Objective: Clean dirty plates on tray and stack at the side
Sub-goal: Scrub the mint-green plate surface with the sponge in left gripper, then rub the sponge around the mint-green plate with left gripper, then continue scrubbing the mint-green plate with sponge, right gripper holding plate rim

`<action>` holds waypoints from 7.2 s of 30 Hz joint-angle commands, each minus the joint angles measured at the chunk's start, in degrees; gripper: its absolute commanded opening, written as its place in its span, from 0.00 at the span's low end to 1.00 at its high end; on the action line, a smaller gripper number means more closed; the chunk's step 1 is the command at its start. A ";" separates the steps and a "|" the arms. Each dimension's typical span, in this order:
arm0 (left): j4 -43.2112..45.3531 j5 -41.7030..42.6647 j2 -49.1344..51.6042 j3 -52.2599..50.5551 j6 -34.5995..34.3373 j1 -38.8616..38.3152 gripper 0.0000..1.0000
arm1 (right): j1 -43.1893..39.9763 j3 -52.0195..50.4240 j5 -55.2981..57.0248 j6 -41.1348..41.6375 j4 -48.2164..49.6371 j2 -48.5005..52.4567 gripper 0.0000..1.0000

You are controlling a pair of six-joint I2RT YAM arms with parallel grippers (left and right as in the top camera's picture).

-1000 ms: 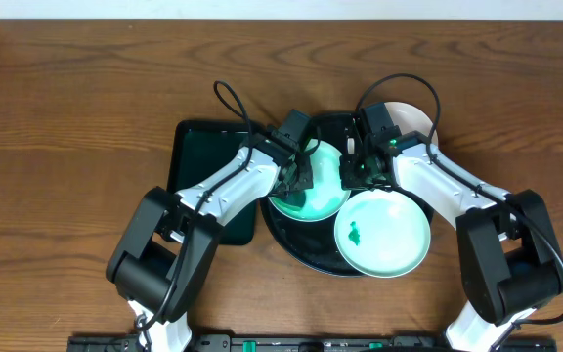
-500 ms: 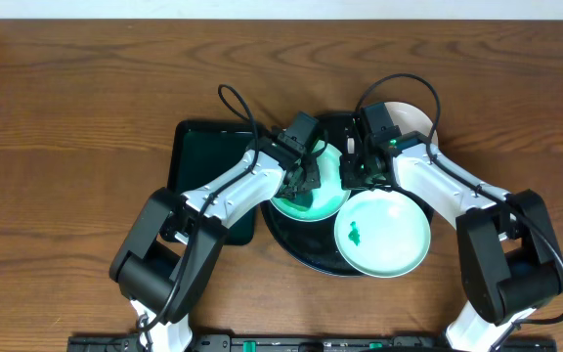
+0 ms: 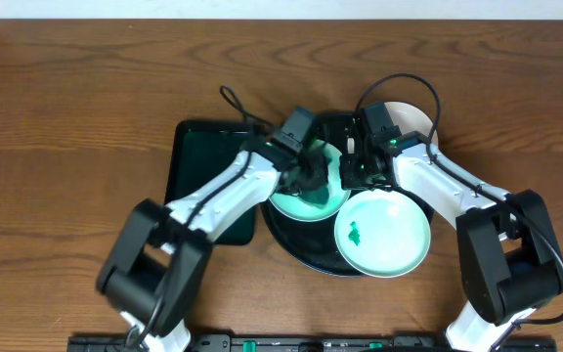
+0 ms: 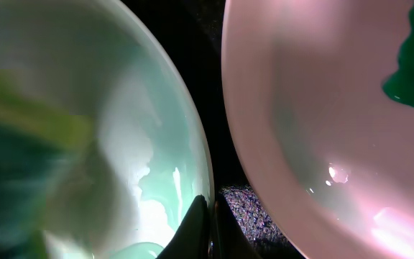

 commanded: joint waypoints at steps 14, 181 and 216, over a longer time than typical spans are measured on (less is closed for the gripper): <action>-5.90 -12.13 -4.61 -2.82 2.89 3.91 0.08 | 0.81 -0.24 -2.69 -1.14 0.66 0.39 0.01; -3.34 -21.29 5.92 -0.76 0.26 -4.20 0.08 | 0.81 -0.24 -2.73 -1.11 0.70 0.39 0.01; 1.07 -12.50 -5.16 -0.63 1.40 -0.59 0.08 | 0.81 -0.24 -2.71 -1.11 0.76 0.39 0.01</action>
